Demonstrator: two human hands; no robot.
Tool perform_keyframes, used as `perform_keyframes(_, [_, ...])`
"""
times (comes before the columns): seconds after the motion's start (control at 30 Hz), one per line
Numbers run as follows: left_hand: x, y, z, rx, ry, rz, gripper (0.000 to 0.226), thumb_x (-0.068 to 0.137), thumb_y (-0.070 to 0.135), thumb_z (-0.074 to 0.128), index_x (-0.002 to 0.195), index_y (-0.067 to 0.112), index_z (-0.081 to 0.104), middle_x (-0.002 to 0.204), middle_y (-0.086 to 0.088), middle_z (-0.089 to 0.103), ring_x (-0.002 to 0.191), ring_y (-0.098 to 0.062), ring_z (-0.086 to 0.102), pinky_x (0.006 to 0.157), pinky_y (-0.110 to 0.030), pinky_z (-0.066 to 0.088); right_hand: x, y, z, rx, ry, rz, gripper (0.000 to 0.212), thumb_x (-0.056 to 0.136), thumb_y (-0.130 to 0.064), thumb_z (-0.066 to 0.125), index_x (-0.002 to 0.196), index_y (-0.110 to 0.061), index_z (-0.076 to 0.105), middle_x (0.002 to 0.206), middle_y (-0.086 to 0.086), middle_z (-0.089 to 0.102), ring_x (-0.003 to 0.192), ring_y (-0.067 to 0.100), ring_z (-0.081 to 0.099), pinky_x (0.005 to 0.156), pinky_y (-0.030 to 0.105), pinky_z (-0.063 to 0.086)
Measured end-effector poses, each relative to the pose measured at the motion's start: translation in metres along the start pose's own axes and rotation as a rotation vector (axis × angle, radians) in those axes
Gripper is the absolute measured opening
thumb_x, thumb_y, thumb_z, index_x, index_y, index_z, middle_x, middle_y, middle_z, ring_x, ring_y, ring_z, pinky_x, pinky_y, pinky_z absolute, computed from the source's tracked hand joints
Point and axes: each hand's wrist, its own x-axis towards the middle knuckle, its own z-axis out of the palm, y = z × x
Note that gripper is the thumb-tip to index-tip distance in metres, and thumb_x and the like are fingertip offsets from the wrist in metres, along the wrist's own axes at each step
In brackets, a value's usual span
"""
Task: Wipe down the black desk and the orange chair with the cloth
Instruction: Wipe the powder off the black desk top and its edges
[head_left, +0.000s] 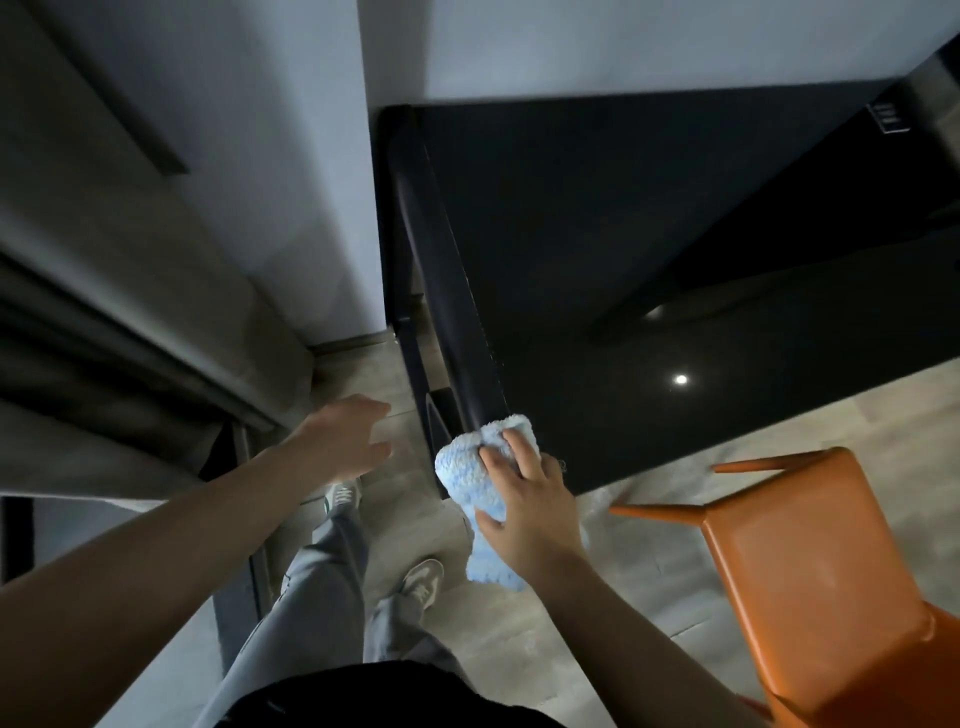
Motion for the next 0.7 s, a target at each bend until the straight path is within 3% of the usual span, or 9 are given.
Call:
perform_keyframes(0.4, [-0.063, 0.021, 0.029, 0.036, -0.061, 0.035, 0.064, 0.095, 0.046, 0.049, 0.15, 0.02, 0.027, 0.155, 0.0, 0.027, 0.14, -0.018, 0.03, 0.112, -0.026, 0.026, -0.079, 0.004, 0.004, 0.088, -0.145, 0.202, 0.065, 0.084, -0.041, 0.064, 0.142, -0.036, 0.036, 0.152, -0.01, 0.023, 0.116, 0.014, 0.046, 0.094, 0.026, 0.045])
perform_keyframes(0.7, [-0.096, 0.014, 0.025, 0.012, -0.054, 0.16, 0.064, 0.093, 0.044, 0.054, 0.148, 0.021, 0.031, 0.153, -0.002, 0.031, 0.138, -0.019, 0.033, 0.113, -0.028, 0.027, -0.11, -0.025, -0.01, 0.16, 0.018, 0.413, 0.062, 0.084, -0.034, 0.062, 0.141, -0.029, 0.039, 0.149, -0.005, 0.032, 0.118, 0.015, 0.049, 0.094, 0.029, 0.049])
